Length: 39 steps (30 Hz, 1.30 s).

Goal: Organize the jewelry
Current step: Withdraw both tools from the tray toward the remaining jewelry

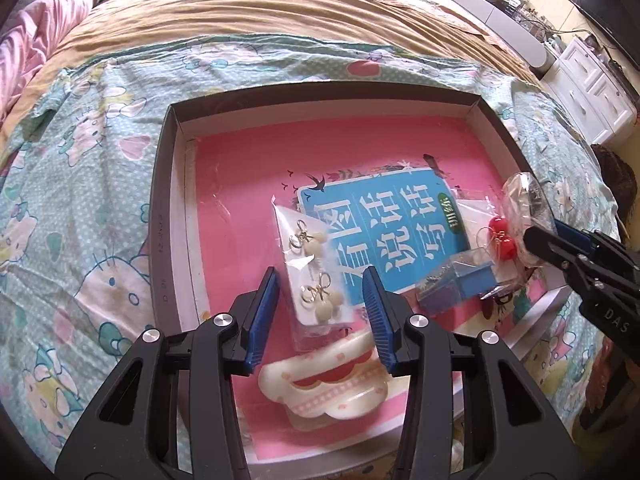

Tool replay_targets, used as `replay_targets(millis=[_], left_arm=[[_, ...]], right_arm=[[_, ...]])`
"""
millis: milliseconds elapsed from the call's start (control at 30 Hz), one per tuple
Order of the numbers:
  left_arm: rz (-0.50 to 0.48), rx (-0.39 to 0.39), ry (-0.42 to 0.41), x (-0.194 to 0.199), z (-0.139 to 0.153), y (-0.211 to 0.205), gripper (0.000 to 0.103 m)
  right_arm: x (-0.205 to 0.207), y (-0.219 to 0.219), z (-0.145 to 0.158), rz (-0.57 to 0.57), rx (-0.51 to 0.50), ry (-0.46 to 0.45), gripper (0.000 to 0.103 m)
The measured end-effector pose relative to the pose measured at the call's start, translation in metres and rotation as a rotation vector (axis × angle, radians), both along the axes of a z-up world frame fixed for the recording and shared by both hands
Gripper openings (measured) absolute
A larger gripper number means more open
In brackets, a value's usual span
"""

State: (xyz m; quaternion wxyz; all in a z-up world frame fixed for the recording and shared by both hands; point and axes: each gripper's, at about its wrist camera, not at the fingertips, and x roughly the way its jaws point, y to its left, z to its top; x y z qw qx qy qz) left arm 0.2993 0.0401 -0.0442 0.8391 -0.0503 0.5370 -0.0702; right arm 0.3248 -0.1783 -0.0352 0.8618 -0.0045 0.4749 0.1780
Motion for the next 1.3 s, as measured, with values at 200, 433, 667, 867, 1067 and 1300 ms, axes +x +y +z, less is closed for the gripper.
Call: replay_targets(millis=[200, 433, 667, 867, 1067, 1300], left_arm=[[-0.017, 0.030, -0.031, -0.007, 0.012, -0.007, 0.046], [-0.014, 0.024, -0.050, -0.017, 0.026, -0.011, 0.056], [-0.001, 0.033, -0.081, -0.034, 0.043, -0.013, 0.067], [0.021, 0.024, -0.108, -0.048, 0.061, -0.011, 0.080], [0.032, 0.022, -0.139, -0.063, 0.078, -0.009, 0.093], [0.044, 0.027, -0.181, -0.081, 0.095, -0.005, 0.093]], right_arm=[[-0.005, -0.004, 0.003, -0.006, 0.011, -0.007, 0.042], [-0.013, -0.012, 0.018, -0.016, 0.025, -0.045, 0.054], [-0.028, -0.022, 0.040, -0.037, 0.047, -0.103, 0.075], [-0.044, -0.030, 0.063, -0.046, 0.057, -0.164, 0.087], [-0.060, -0.031, 0.080, -0.039, 0.074, -0.199, 0.088], [-0.081, -0.024, 0.097, -0.024, 0.088, -0.241, 0.094]])
